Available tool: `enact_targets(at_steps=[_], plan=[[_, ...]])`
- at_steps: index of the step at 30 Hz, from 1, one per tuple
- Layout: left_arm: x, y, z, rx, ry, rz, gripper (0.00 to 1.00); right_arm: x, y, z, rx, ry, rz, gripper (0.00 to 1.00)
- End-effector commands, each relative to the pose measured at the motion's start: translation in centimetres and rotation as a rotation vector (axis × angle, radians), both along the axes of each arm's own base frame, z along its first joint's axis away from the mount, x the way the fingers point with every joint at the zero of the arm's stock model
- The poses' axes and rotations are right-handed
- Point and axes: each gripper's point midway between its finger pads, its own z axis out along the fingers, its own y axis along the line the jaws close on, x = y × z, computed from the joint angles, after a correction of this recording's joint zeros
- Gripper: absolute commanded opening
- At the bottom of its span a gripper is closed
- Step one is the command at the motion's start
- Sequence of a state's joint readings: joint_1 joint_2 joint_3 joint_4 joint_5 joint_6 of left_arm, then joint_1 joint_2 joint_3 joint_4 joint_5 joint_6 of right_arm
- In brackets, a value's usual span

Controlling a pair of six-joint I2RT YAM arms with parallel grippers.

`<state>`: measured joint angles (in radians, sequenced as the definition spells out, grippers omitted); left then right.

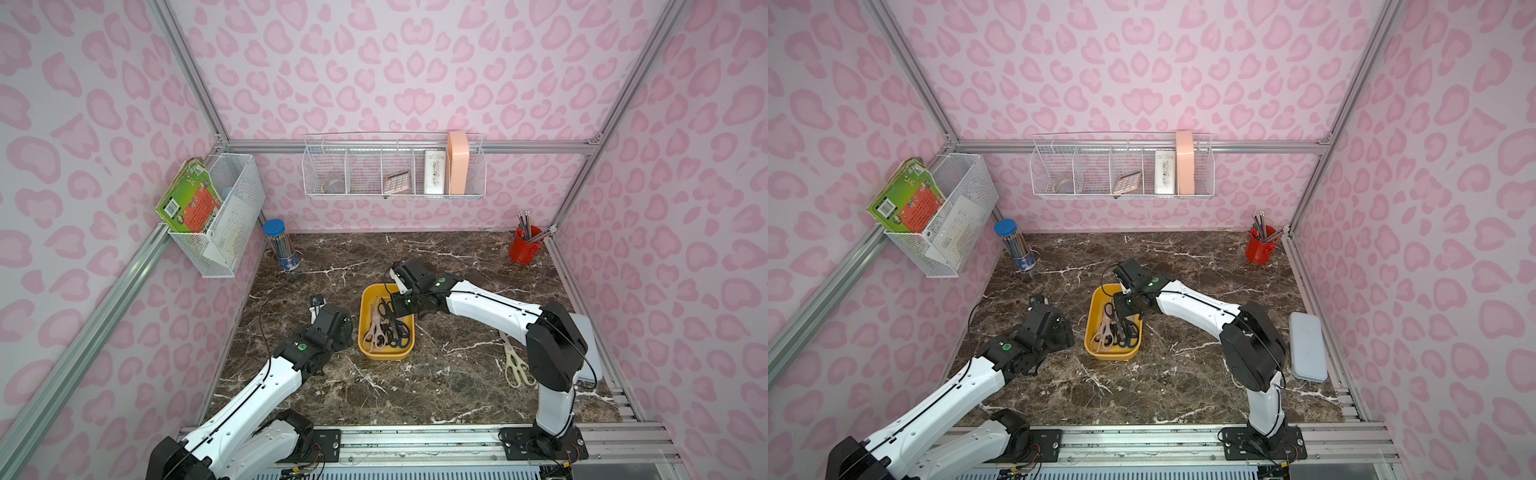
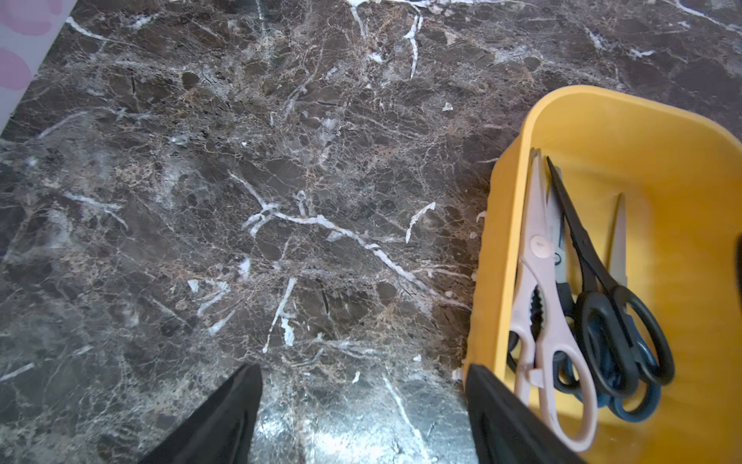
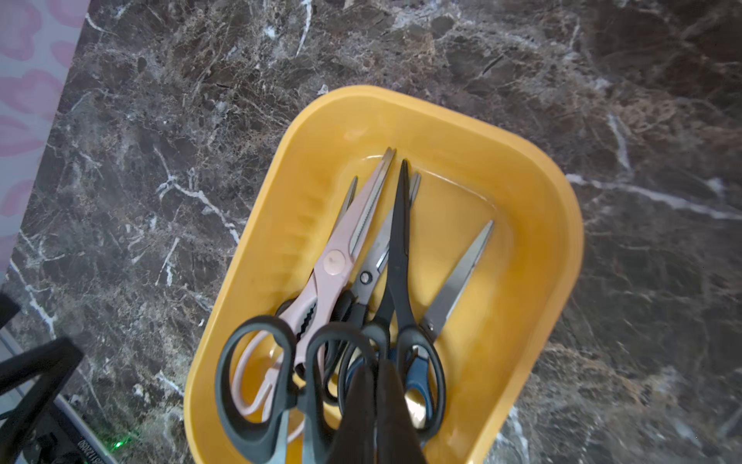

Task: Put the scissors into the storage box
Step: Place the scissors in the storage box, then pick up the scissors from the center of the board.

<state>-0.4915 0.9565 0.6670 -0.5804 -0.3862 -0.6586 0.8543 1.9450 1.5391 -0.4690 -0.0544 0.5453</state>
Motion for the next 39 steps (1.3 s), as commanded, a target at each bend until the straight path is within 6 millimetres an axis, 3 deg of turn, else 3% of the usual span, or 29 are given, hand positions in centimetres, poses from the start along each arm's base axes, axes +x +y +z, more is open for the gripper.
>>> enact_targets(at_steps=[1, 3, 6, 7, 8, 10, 13, 15, 17, 19, 21, 23, 26, 29, 34, 39], plan=[[-0.5, 0.7, 0.2, 0.016, -0.002, 0.025, 0.84, 2.1, 0.1, -1.1, -0.030, -0.026, -0.062, 0.00], [-0.8, 1.0, 0.2, 0.019, 0.002, 0.029, 0.84, 2.7, -0.1, -2.0, -0.059, -0.032, -0.076, 0.01], [-1.3, 1.3, -0.1, 0.020, 0.004, 0.036, 0.85, 3.2, -0.2, -2.3, -0.062, -0.038, -0.086, 0.31], [-1.4, 1.4, -0.1, 0.019, 0.005, 0.042, 0.86, 3.2, 0.0, -1.7, -0.047, -0.050, -0.076, 0.47], [-1.5, 1.4, -0.2, 0.016, 0.004, 0.042, 0.87, 3.2, 0.0, -1.2, -0.038, -0.058, -0.076, 0.52], [-1.5, 1.4, -0.1, 0.008, -0.006, 0.041, 0.87, 3.2, -0.1, 0.3, -0.022, -0.086, -0.067, 0.53], [-1.5, 1.3, 1.3, 0.001, -0.015, 0.034, 0.87, 3.0, -2.2, 2.8, -0.021, -0.130, -0.084, 0.53], [-1.0, 0.2, 3.7, -0.006, -0.048, -0.028, 0.87, 2.4, -5.3, 4.1, -0.016, -0.161, -0.118, 0.53], [-0.4, -1.4, 6.4, -0.007, -0.107, -0.106, 0.87, 1.1, -10.1, 3.5, -0.069, -0.159, -0.179, 0.53], [0.2, -4.5, 8.9, -0.003, -0.182, -0.261, 0.87, -0.3, -15.1, 2.2, -0.129, -0.128, -0.267, 0.52], [0.6, -9.2, 11.0, -0.008, -0.262, -0.473, 0.87, -2.4, -20.4, 0.3, -0.211, -0.083, -0.385, 0.52], [0.4, -13.5, 11.7, -0.040, -0.292, -0.630, 0.87, -4.7, -24.3, -1.7, -0.287, -0.050, -0.495, 0.79], [-0.1, -18.8, 10.7, -0.096, -0.296, -0.806, 0.86, -8.1, -28.4, -4.2, -0.347, 0.031, -0.616, 0.83], [0.1, -21.1, 8.6, -0.118, -0.245, -0.843, 0.85, -10.3, -30.8, -5.2, -0.351, 0.072, -0.742, 0.82], [0.6, -22.2, 5.9, -0.118, -0.173, -0.840, 0.84, -12.7, -30.5, -8.4, -0.248, 0.146, -0.757, 0.78], [0.6, -21.0, 4.8, -0.068, -0.126, -0.804, 0.84, -15.5, -30.9, -10.0, -0.291, 0.242, -0.737, 0.72]])
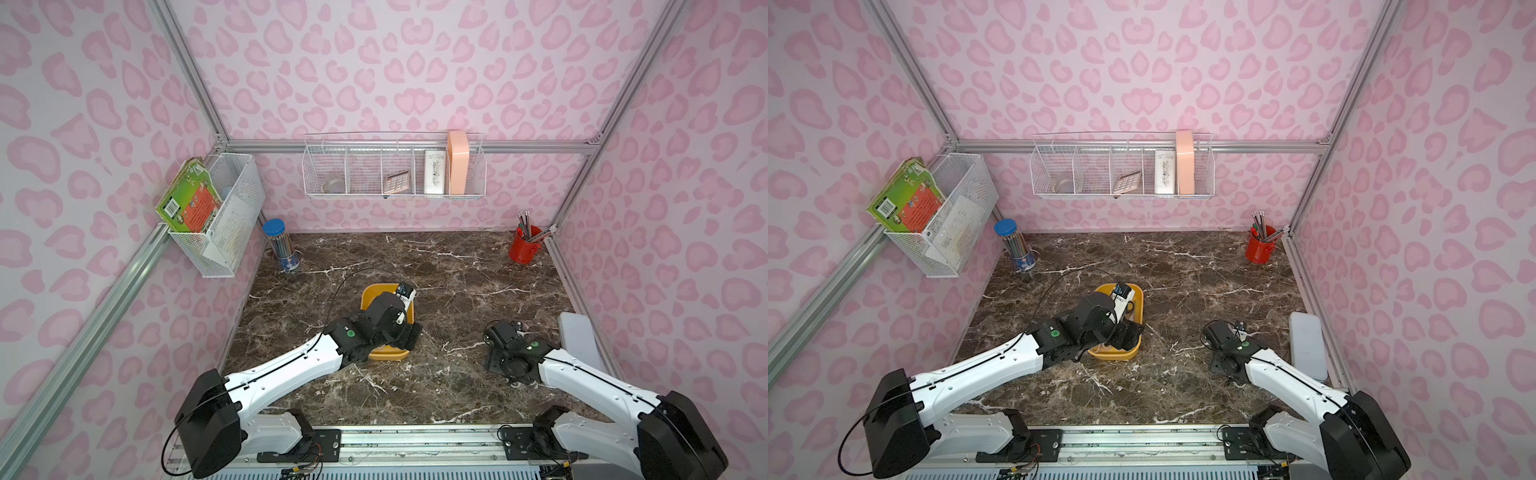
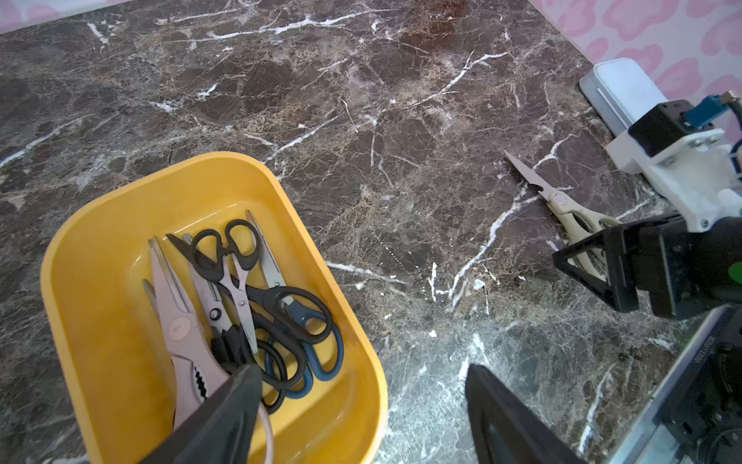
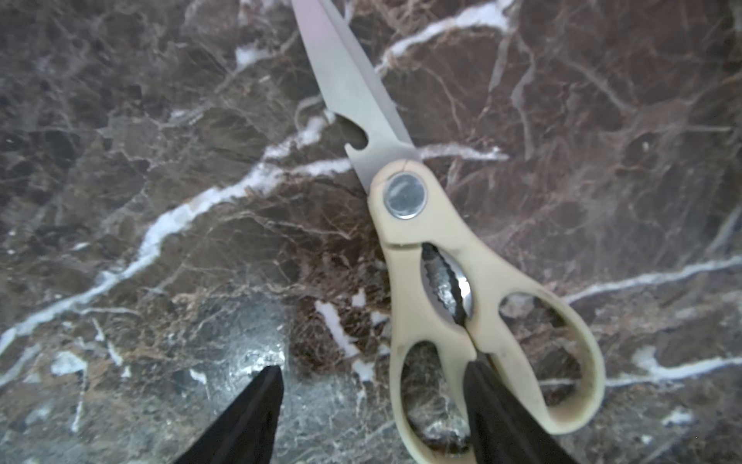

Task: Put the scissors into the storage box
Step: Pick up the scissors from the center of the board.

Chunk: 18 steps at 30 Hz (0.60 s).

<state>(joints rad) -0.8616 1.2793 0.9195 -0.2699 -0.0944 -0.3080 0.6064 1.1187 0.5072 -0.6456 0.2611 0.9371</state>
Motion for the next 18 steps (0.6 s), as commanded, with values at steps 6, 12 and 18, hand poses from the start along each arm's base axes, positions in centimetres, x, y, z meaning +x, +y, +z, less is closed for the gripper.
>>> enact_targets(at_steps=[6, 12, 18], plan=[[0.3, 1.8, -1.1, 0.061, -0.010, 0.068, 0.85, -2.5, 1.7, -2.5, 0.148, 0.051, 0.032, 0.58], [0.8, 1.8, -1.5, 0.082, -0.004, 0.092, 0.84, -0.2, 4.3, -1.8, 0.181, 0.027, 0.146, 0.50], [1.3, 3.1, -1.7, 0.130, -0.009, 0.156, 0.84, 2.9, 8.2, -1.5, 0.207, 0.017, 0.279, 0.29]])
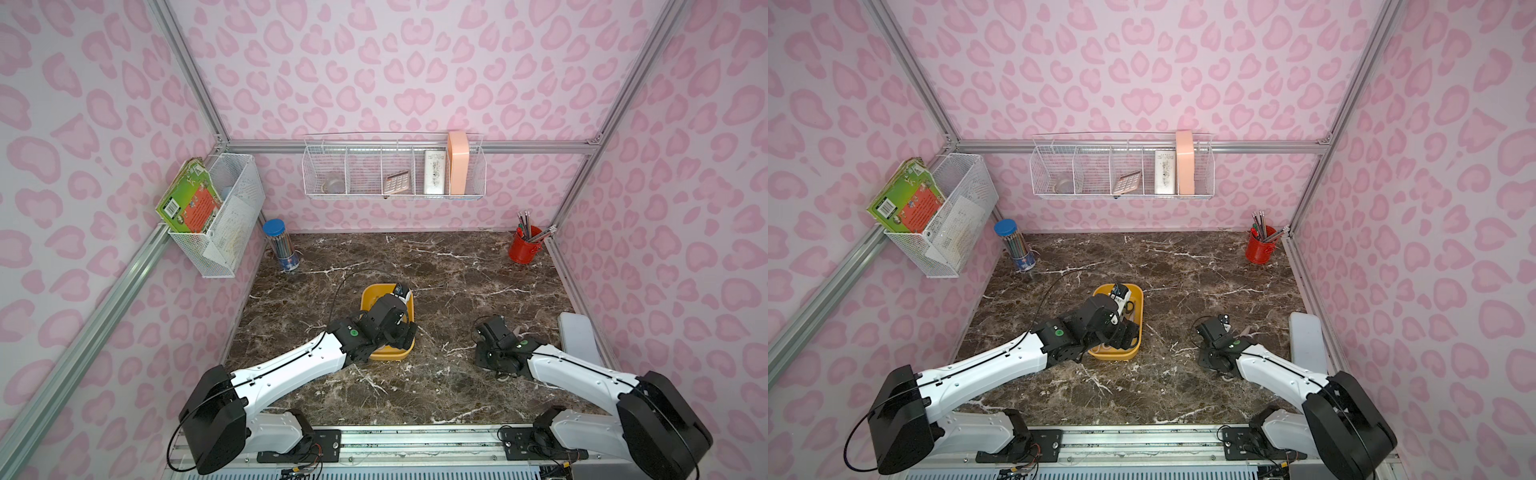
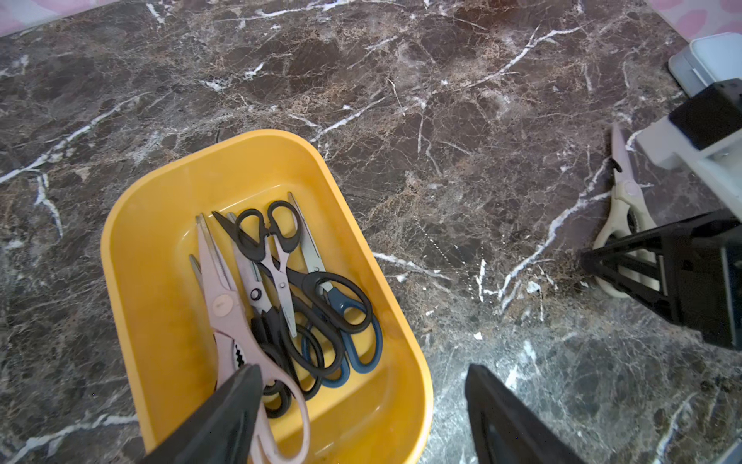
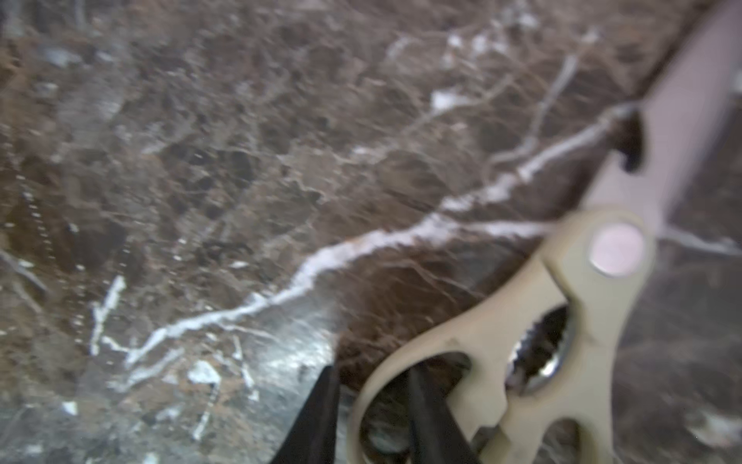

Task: Put the scissors into the storage box
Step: Pick up the scissors from the center of the board.

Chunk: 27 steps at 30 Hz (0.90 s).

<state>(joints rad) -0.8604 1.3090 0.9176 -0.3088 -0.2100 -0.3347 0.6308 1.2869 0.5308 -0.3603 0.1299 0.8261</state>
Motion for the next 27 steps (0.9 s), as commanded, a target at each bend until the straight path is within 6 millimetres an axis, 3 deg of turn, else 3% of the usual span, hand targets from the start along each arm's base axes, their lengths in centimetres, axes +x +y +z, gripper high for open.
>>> enact_targets(at_steps=[1, 3, 7, 9, 14, 17, 27], plan=[[0.2, 1.6, 0.1, 0.045, -0.011, 0.064, 0.84, 0.1, 3.1, -0.4, 0.050, 0.054, 0.135, 0.25], [0.3, 3.0, 0.4, 0.054, -0.029, 0.132, 0.84, 0.9, 4.5, -0.5, 0.037, 0.056, 0.175, 0.16], [0.2, 5.7, 0.9, 0.064, -0.062, 0.223, 0.86, 1.6, 6.6, -1.6, 0.026, 0.089, 0.237, 0.09], [-0.1, 6.7, 1.1, 0.058, -0.073, 0.243, 0.86, 1.9, 7.4, -2.2, 0.015, 0.107, 0.261, 0.00], [-0.3, 8.6, 0.8, 0.067, -0.066, 0.287, 0.87, 2.9, 8.9, -1.6, 0.017, 0.083, 0.292, 0.00], [-0.2, 9.6, 0.4, 0.056, -0.046, 0.316, 0.87, 4.0, 9.5, -0.3, 0.011, 0.055, 0.300, 0.00], [0.7, 11.3, 1.0, 0.025, -0.072, 0.377, 0.87, 6.7, 11.2, 7.0, -0.045, -0.125, 0.329, 0.00]])
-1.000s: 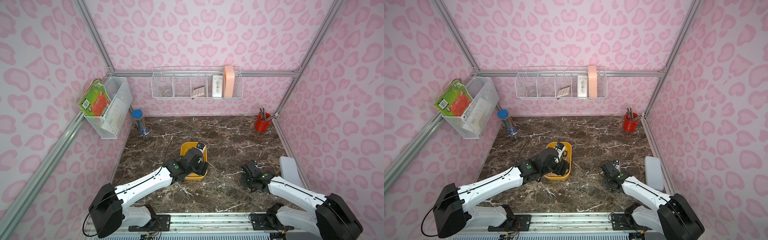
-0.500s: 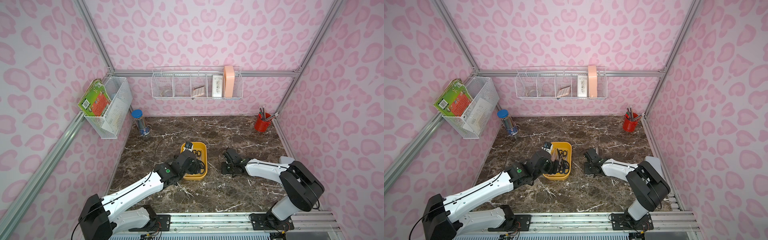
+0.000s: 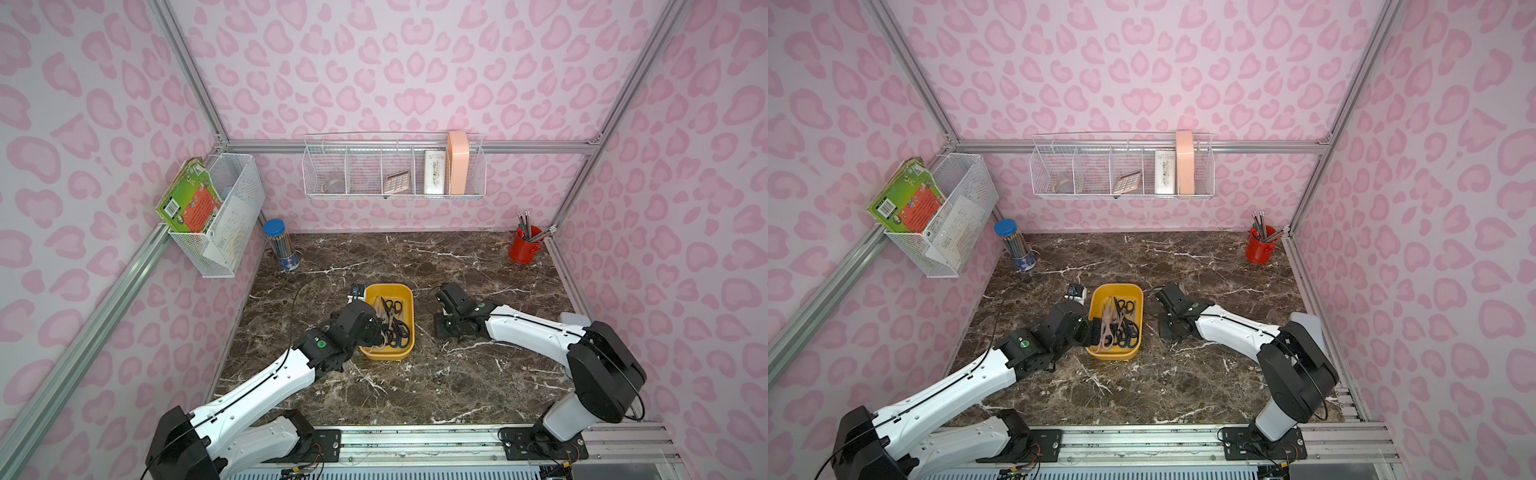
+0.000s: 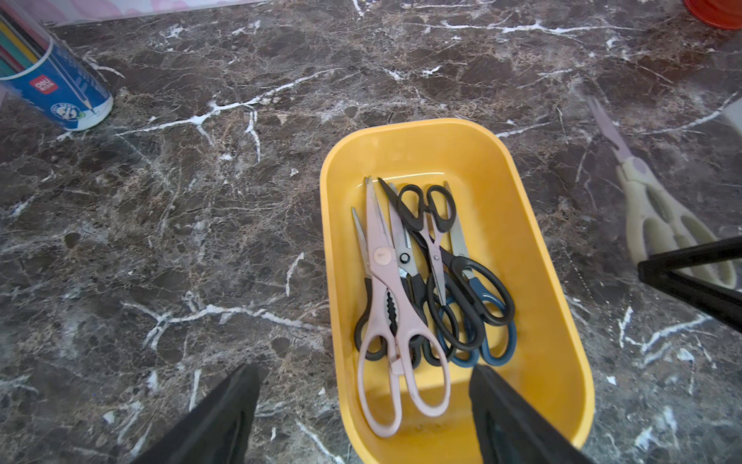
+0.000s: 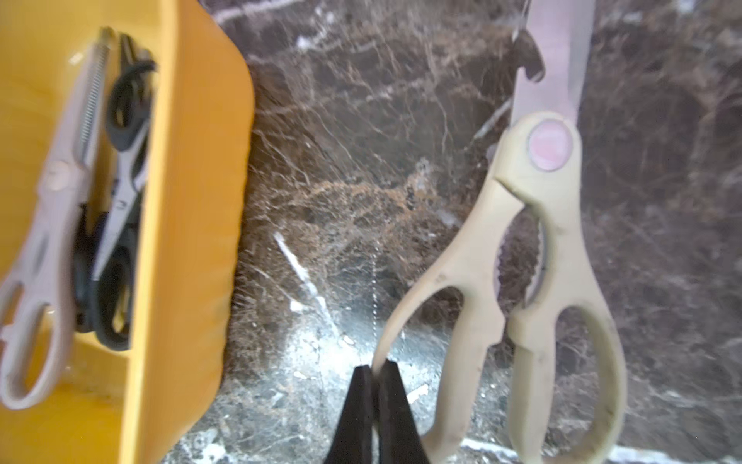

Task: Put the scissors into the storage box
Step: Pick up the scissors from the center of the board, then place the scissors in the storage box.

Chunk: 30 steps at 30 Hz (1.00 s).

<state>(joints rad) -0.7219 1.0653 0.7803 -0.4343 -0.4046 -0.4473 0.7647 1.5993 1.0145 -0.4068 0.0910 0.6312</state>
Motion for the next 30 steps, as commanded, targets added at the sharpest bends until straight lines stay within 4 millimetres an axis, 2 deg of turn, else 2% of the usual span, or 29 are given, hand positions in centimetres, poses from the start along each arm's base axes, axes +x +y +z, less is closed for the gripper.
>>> enact_targets(at_steps=[1, 4, 9, 13, 19, 21, 25, 30], plan=[[0.4, 0.8, 0.3, -0.005, -0.015, 0.036, 0.87, 0.0, -0.5, 1.4, -0.068, -0.036, 0.003, 0.00], [0.5, 2.0, 0.6, 0.007, -0.017, 0.079, 0.87, -0.4, 0.9, 3.0, -0.047, -0.049, 0.027, 0.00], [0.2, 4.5, 0.6, 0.001, -0.029, 0.150, 0.88, -1.8, 5.2, 6.6, 0.002, -0.100, 0.109, 0.00], [-0.4, 7.3, -0.2, -0.012, -0.024, 0.255, 0.88, -2.8, 8.6, 7.7, 0.023, -0.120, 0.206, 0.00], [-1.7, 10.4, -1.9, -0.037, -0.025, 0.372, 0.94, -4.4, 13.5, 7.8, 0.077, -0.113, 0.338, 0.00], [-2.2, 11.0, -2.4, -0.038, -0.017, 0.401, 0.94, -4.9, 14.6, 6.9, 0.073, -0.081, 0.373, 0.00], [-2.9, 11.7, -3.1, -0.030, -0.001, 0.429, 0.94, -5.3, 16.1, 5.1, 0.056, -0.033, 0.405, 0.00], [-3.2, 12.0, -3.3, -0.020, 0.011, 0.441, 0.94, -5.3, 16.5, 2.7, 0.025, 0.037, 0.371, 0.00]])
